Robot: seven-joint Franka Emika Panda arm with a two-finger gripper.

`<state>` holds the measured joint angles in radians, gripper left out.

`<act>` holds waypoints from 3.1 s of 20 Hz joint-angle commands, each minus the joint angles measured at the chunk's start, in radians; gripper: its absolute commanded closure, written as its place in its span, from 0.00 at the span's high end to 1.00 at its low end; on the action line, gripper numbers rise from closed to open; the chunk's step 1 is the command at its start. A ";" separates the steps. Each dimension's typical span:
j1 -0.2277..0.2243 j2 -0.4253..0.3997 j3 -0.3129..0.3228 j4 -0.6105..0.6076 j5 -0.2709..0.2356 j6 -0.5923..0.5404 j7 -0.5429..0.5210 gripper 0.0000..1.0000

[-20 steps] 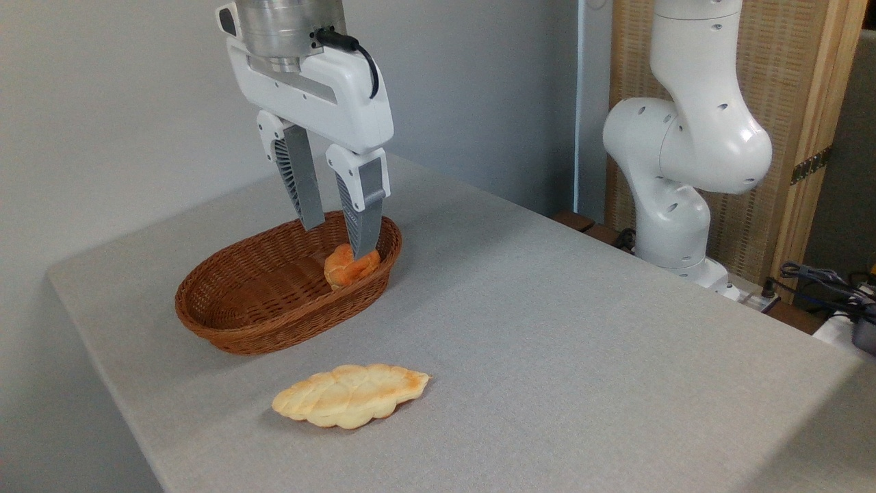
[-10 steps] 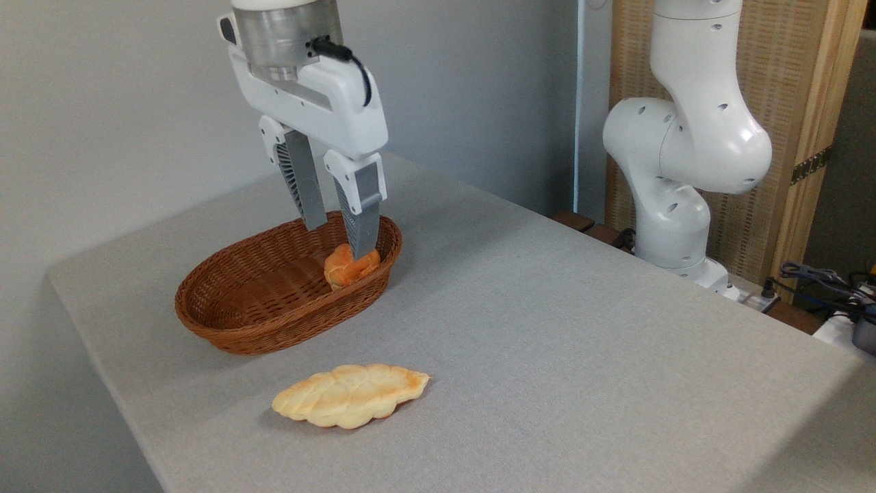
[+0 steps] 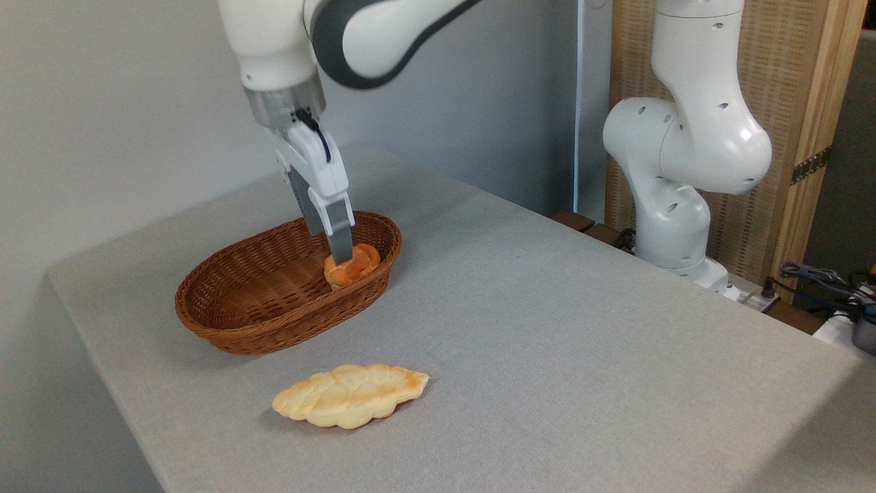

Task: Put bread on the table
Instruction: 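Close the gripper on the orange roll and lift it from the basket, then carry the roll over the basket rim and release it onto the table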

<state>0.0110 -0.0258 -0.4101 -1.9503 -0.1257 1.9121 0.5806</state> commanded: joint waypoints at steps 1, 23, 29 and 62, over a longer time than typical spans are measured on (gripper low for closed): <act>0.006 -0.010 -0.033 -0.107 -0.017 0.134 0.001 1.00; 0.004 0.015 -0.023 -0.053 0.003 0.139 -0.033 0.39; 0.004 0.007 0.117 0.132 -0.028 -0.072 -0.020 0.41; 0.007 -0.065 0.188 0.108 0.200 -0.221 0.194 1.00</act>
<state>0.0206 -0.0834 -0.2376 -1.9667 0.1293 1.7428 0.8262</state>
